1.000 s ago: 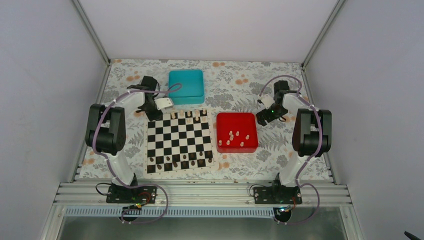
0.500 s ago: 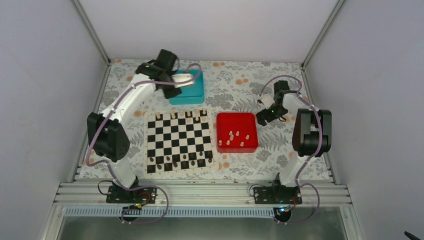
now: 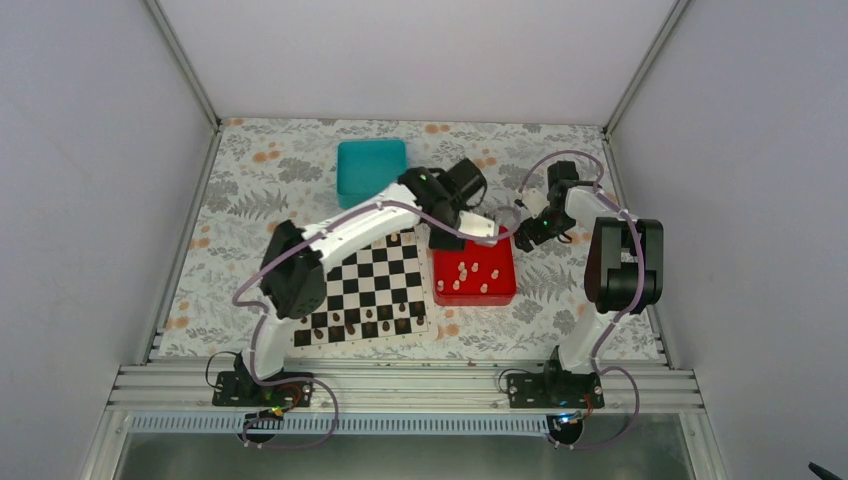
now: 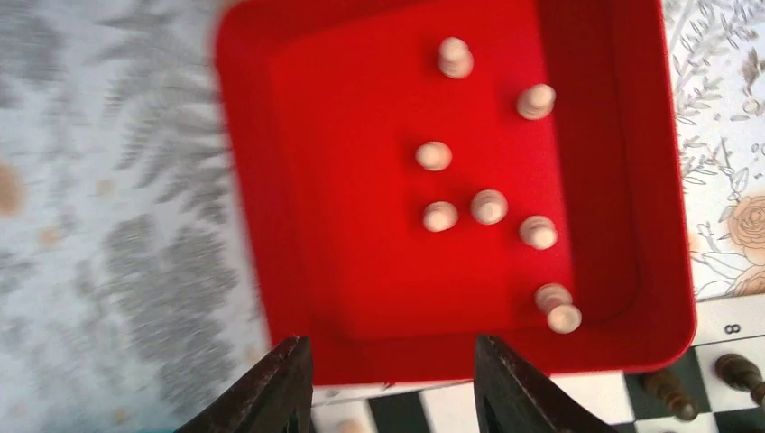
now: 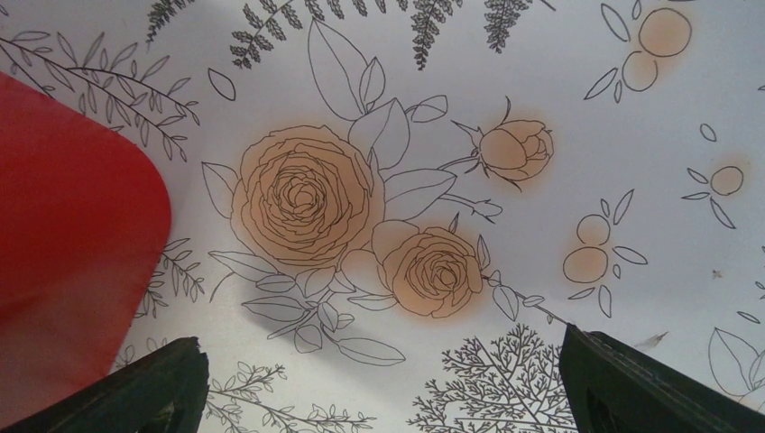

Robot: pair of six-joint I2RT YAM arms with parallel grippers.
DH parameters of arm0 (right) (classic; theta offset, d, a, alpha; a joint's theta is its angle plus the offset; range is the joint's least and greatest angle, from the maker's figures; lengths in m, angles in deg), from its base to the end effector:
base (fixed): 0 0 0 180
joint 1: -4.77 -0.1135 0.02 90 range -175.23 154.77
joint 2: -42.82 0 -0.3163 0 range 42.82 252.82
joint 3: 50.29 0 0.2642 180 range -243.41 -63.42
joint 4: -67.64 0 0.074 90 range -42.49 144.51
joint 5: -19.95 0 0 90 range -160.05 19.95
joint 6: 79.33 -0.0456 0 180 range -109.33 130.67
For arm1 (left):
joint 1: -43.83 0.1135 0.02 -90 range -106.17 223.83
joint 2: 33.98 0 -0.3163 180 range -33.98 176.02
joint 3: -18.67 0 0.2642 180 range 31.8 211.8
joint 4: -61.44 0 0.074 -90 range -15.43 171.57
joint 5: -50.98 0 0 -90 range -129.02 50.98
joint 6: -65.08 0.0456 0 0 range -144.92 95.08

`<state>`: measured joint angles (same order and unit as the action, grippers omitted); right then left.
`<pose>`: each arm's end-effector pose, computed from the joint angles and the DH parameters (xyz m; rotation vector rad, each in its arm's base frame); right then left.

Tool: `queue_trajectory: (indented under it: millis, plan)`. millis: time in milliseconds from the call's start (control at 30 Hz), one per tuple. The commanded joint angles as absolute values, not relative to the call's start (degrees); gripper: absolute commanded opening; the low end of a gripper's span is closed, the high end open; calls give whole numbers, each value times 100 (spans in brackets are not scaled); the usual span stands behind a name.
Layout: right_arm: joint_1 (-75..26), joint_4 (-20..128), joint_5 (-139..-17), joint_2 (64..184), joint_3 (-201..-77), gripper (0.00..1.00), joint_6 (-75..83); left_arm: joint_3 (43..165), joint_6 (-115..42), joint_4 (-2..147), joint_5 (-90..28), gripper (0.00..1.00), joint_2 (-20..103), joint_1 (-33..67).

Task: Set up the chess pieces on the board
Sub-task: Pick up the chess piece from the storage box.

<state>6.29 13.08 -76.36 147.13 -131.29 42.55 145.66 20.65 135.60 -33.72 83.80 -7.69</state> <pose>0.3659 -0.0047 0.1988 -0.7776 2.8009 0.0647 0.2946 -0.3774 0.3275 2.0462 1.7703 -0.1563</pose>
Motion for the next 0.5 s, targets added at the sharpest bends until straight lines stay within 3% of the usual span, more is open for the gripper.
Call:
queue_trajectory:
  millis: [0, 467]
  plan:
    - [575, 1300, -7676, 14783, -13113, 100, 4277, 14402, 1948, 13572, -3205, 44, 8700, -1024]
    - [563, 1274, -7717, 14806, -13084, 100, 4302, 14390, 1916, 13316, -2928, 40, 9282, -1378]
